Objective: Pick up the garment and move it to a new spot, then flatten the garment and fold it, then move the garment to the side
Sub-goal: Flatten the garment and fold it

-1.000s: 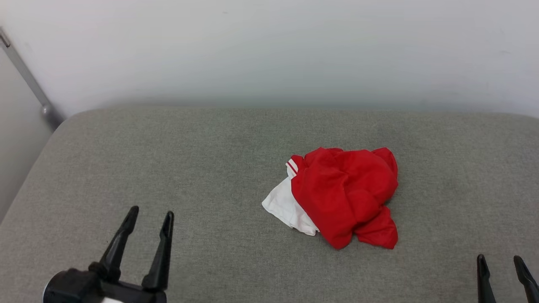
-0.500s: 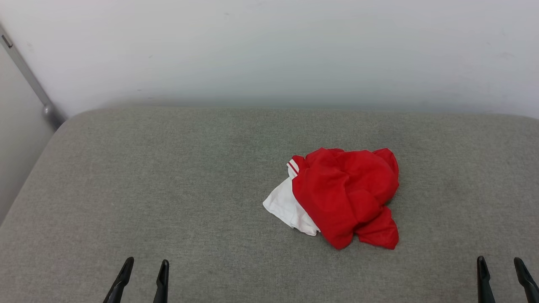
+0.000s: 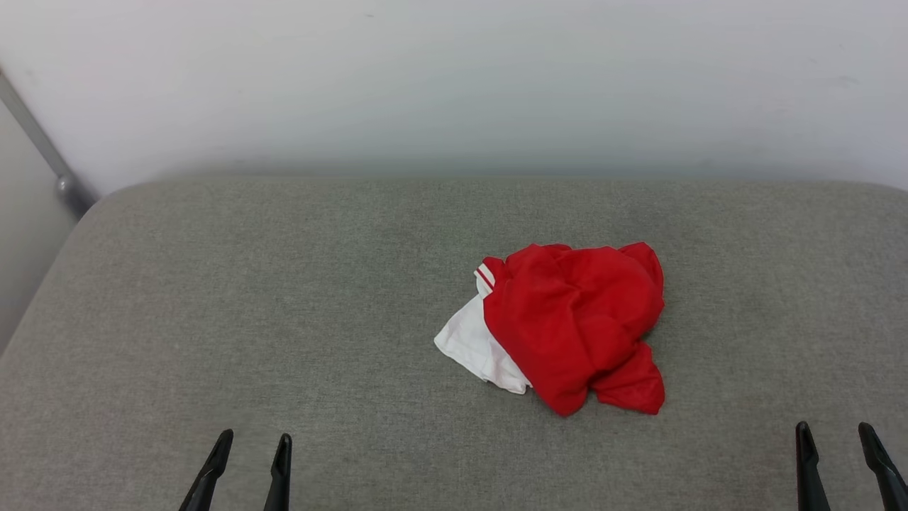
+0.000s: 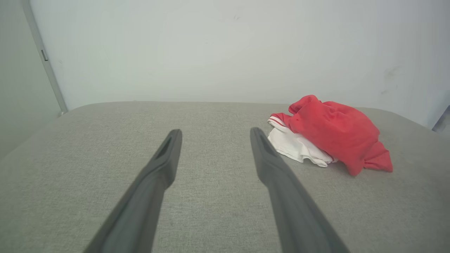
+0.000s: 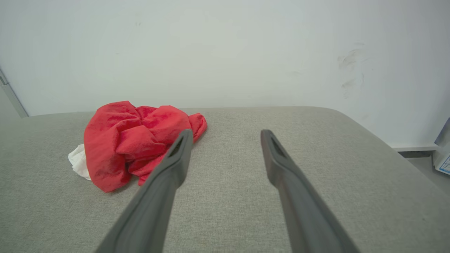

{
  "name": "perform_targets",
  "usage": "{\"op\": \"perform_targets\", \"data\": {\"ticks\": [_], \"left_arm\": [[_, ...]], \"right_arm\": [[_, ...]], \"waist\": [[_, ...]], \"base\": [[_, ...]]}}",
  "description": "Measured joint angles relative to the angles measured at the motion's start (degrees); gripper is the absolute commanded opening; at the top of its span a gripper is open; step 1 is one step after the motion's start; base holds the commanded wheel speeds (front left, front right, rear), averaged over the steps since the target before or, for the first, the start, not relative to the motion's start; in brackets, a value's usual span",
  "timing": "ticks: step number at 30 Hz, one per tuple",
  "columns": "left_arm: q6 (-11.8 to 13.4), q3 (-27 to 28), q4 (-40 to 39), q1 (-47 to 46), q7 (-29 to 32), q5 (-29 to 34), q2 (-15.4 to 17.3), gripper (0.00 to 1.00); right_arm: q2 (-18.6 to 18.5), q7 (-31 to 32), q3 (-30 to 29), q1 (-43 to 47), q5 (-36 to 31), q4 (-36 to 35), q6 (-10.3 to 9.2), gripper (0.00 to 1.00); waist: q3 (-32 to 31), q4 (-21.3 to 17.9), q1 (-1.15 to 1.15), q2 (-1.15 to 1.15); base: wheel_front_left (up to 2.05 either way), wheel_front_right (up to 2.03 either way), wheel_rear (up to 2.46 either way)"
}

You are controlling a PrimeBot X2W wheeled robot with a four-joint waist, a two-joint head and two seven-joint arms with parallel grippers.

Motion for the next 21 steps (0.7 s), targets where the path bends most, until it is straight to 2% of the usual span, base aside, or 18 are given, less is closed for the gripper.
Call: {"op": "perform_targets", "data": {"ticks": [13,16,19,21], "left_arm": [[-0.1,1.4,0.0,-0.3,0.0,-0.6,0.9,1.0],[-0.1,-0.5,1.5,-2.3,0.0,-1.9,4.1,1.0],[-0.1,-3.8,4.9,-4.8,0.3,-4.2,9.4,1.0],[-0.1,-6.0,6.6,-8.3,2.6,-7.1,13.5,1.0]], "right_arm": [[0.3,0.0,0.6,-0.1,-0.3,0.5,0.01,1.0],[0.3,0.0,0.9,-0.8,-0.3,0.8,0.01,1.0],[0.4,0.0,1.2,-1.6,-0.3,0.9,0.01,1.0],[0.4,0.0,0.8,-2.7,-0.3,0.9,0.01,1.0]], "waist": [[0.8,-2.5,0.0,0.0],[1.2,-3.5,0.01,0.0],[2.1,-4.7,0.0,0.0],[3.0,-5.6,0.01,0.0]], "base": [[0.0,0.0,0.0],[0.0,0.0,0.0],[0.0,0.0,0.0],[0.0,0.0,0.0]]}}
